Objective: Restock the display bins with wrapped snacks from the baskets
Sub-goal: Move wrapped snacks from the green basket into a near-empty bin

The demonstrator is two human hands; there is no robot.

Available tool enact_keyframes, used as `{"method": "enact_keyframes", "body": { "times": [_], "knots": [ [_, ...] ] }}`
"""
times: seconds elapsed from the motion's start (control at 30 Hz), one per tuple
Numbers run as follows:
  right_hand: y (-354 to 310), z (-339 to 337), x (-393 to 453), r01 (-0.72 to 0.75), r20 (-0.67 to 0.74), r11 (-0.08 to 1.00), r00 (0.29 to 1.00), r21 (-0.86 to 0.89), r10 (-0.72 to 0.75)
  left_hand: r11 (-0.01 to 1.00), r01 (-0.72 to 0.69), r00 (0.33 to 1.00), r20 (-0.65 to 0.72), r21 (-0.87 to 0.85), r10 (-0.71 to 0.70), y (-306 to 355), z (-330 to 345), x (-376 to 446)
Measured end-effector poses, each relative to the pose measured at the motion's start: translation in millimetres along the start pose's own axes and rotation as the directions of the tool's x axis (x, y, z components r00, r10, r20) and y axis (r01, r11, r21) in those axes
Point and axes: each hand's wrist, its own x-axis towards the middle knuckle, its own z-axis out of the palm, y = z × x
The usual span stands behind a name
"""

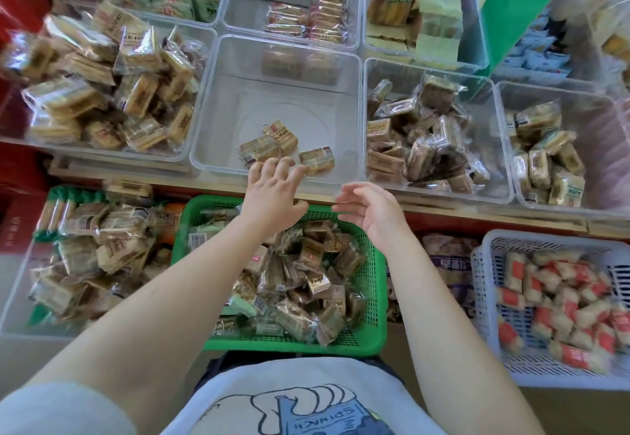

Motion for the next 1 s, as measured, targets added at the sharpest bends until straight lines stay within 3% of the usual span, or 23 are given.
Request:
{"method": "enact_keyframes", "body": {
  "times": [0.1,0.2,0.27,0.33,0.5,0.6,0.67,0.73,0.8,0.9,1.0],
  "knots": [
    [55.7,10.5,11.0,-0.17,-0.066,0.878,0.985,-0.448,0.157,1.0,-0.01,0.999,-0.047,-0.008,0.01,-2.9,7.3,-0.8],
    [105.3,8.5,29.6,-0.104,-0.076,0.56,0.994,-0.822,0.072,1.0,-0.015,0.997,-0.076,-0.013,0.014,-4.7,13.5,-1.2],
    [128.4,11.0,38.5,-0.074,-0.054,0.502,0.997,-0.862,0.053,1.0,-0.023,0.995,-0.093,-0.003,0.022,-5.7,16.9,-1.0],
    [145.0,20.7,44.4,-0.116,-0.077,0.553,0.993,-0.825,0.093,1.0,-0.024,0.994,-0.108,0.001,0.024,-5.6,18.5,-0.7],
    [154.8,43.0,43.1,-0.221,-0.192,0.548,0.975,-0.807,0.11,1.0,-0.02,0.993,-0.119,0.003,0.02,-5.2,20.2,-1.0],
    [129.7,37.2,32.4,-0.294,-0.222,0.719,0.955,-0.63,0.195,1.0,-0.017,0.994,-0.105,-0.001,0.017,-5.2,18.7,-0.6],
    [106.5,24.9,17.9,-0.374,-0.139,0.892,0.927,-0.255,0.349,1.0,-0.008,0.996,-0.09,-0.001,0.008,-4.8,17.2,-0.6],
    [89.5,9.6,-1.7,-0.42,0.055,0.881,0.907,0.22,0.419,1.0,-0.004,0.997,-0.083,-0.011,0.003,-4.5,16.2,-0.9],
    [74.9,-0.6,-19.0,-0.408,0.148,0.786,0.911,0.465,0.386,1.0,-0.004,0.997,-0.078,-0.024,0.002,-4.1,15.3,-1.5],
    [54.9,-5.6,-35.4,-0.395,0.247,0.746,0.918,0.535,0.309,0.999,0.011,0.998,-0.054,-0.041,-0.013,-2.5,13.6,-2.3],
    [30.4,-6.9,-39.2,-0.347,0.224,0.771,0.937,0.533,0.267,0.997,0.03,0.999,-0.043,-0.075,-0.033,-1.6,11.5,-2.6]
  ]
}}
